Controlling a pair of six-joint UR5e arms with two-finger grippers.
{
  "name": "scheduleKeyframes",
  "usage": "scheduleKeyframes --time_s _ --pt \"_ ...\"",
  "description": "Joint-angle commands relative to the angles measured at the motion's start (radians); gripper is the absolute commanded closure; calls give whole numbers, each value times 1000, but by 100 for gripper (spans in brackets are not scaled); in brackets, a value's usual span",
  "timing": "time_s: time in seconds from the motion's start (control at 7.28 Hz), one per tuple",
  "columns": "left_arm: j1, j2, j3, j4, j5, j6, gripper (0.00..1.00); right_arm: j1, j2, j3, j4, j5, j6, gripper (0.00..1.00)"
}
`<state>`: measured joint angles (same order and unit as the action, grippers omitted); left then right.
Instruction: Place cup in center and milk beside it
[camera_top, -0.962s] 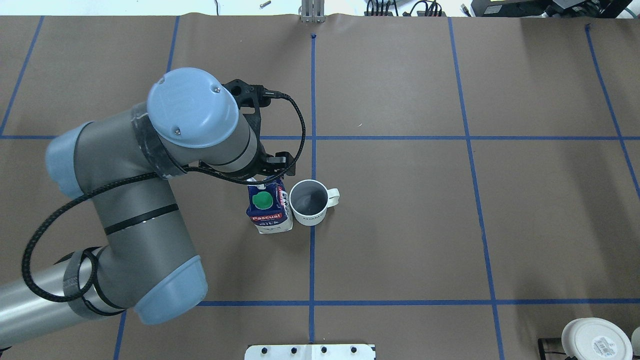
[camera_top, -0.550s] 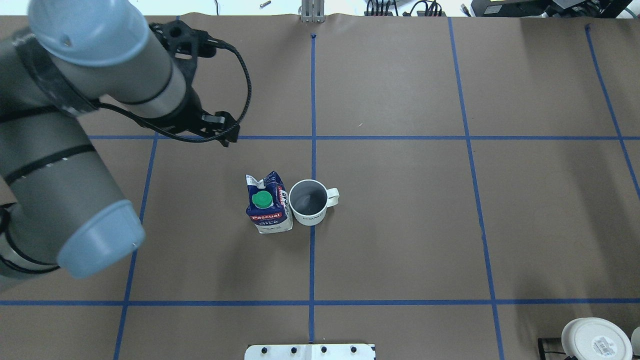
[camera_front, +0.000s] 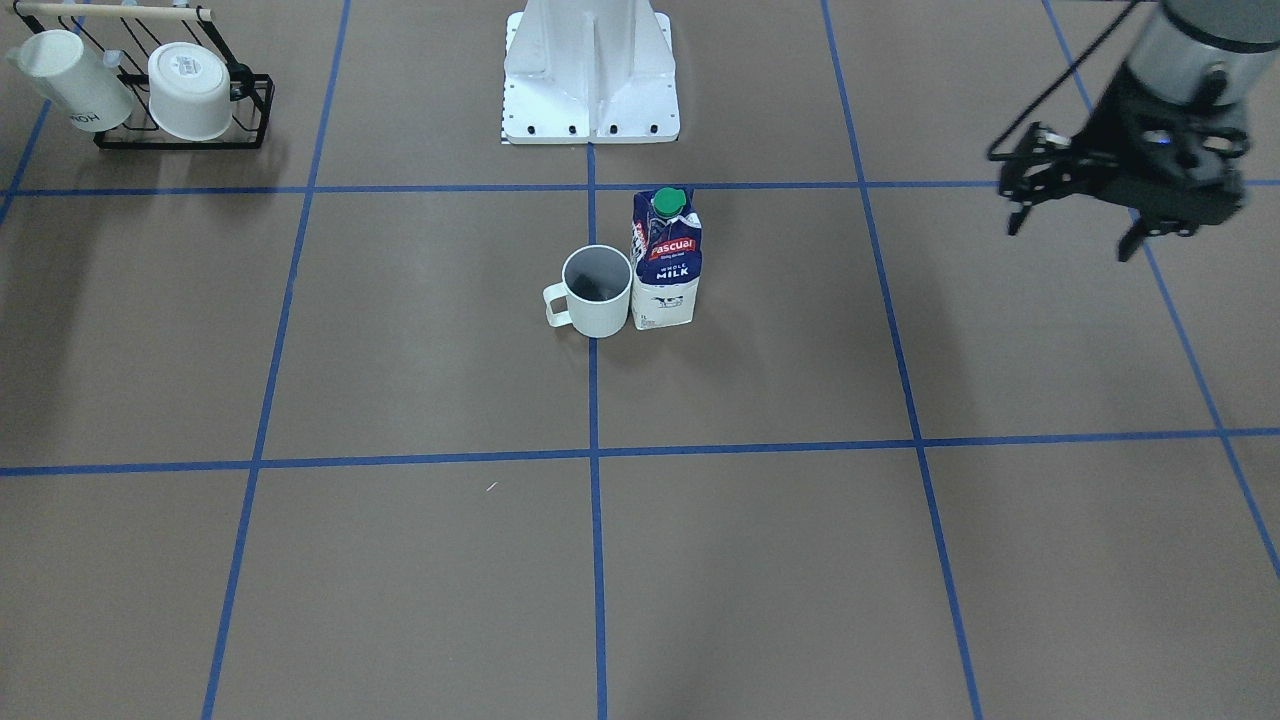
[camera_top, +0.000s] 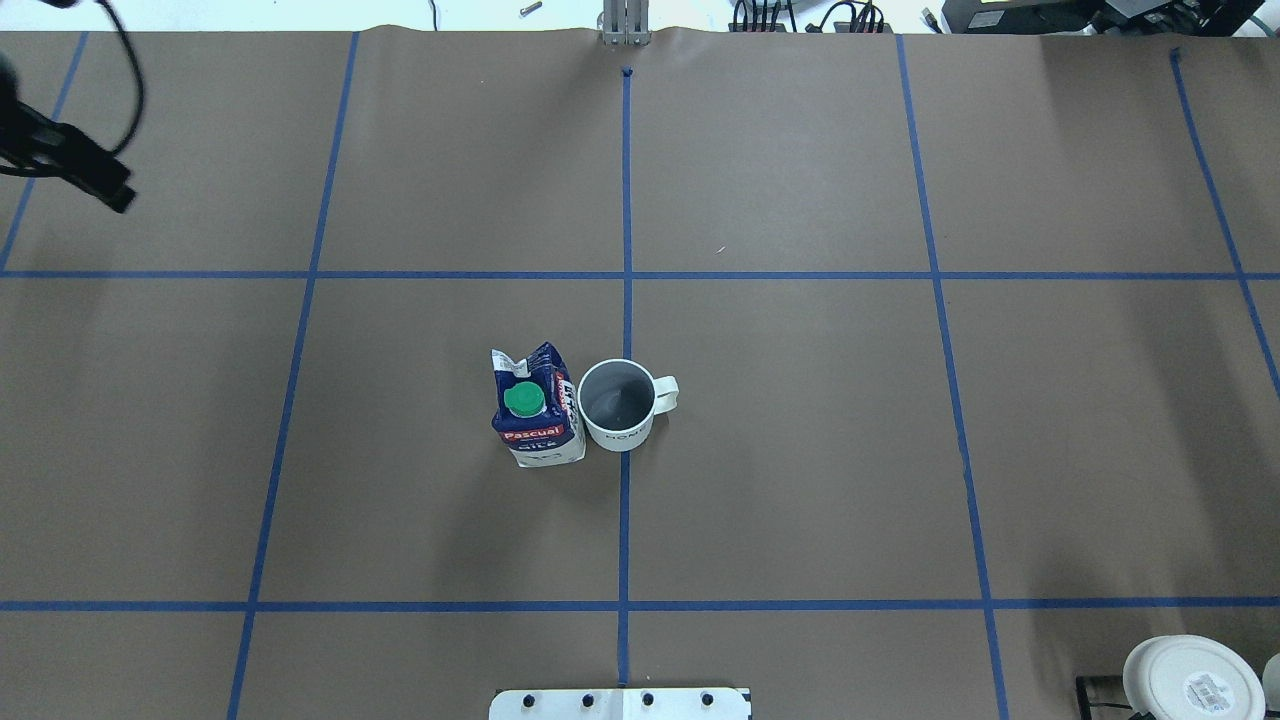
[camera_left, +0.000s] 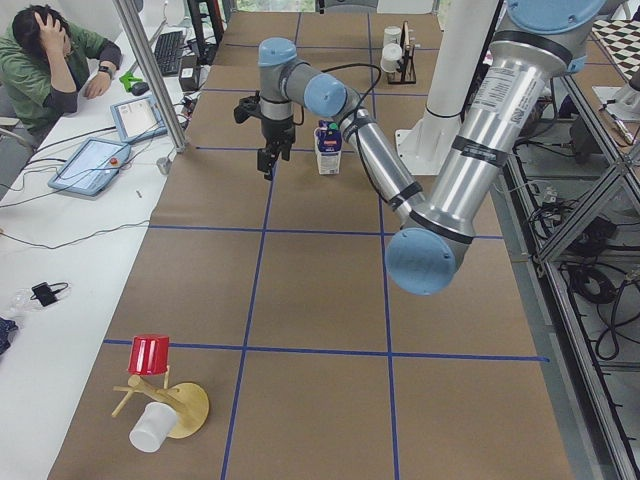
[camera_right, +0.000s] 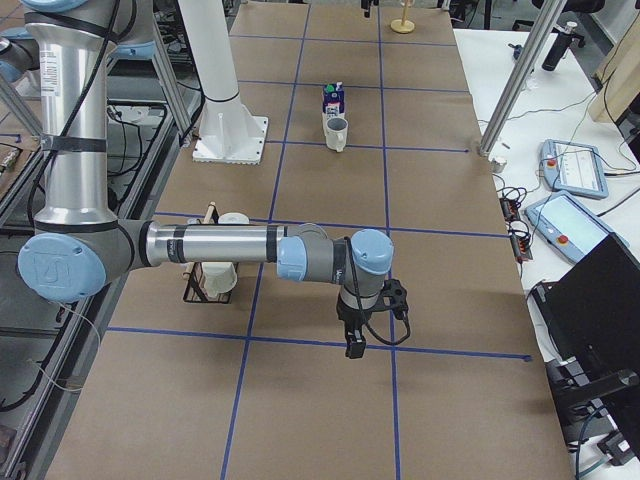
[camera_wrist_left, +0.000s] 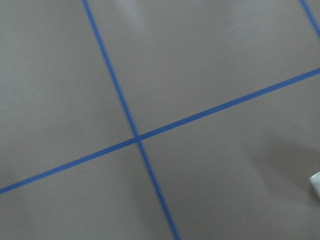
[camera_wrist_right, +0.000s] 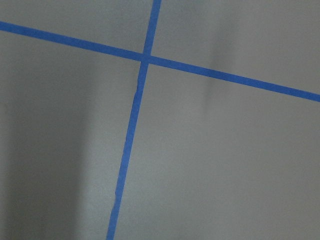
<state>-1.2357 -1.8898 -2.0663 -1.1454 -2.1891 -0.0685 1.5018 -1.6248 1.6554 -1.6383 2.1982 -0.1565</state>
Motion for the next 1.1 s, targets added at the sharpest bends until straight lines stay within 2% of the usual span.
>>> scheduleKeyframes --time_s 0.0,0.14,0.27,0.41,0.55,0.69,0.96 --pt "-285 130 203 -14 -40 473 1 0 -1 -2 0 -2 0 0" --pt "-336 139 289 -14 -32 543 1 0 2 -8 0 -2 0 0" --pt "-408 184 342 -32 -38 529 1 0 5 -17 0 -2 0 0" --pt "-413 248 344 -39 -41 486 1 0 5 -17 0 -2 0 0" --pt "-415 347 306 -104 -85 442 1 0 5 -19 2 -2 0 0" --pt "-418 429 276 -193 -121 371 1 0 5 -17 0 0 0 0" --pt "-418 515 252 -369 -123 245 1 0 5 -16 0 2 0 0"
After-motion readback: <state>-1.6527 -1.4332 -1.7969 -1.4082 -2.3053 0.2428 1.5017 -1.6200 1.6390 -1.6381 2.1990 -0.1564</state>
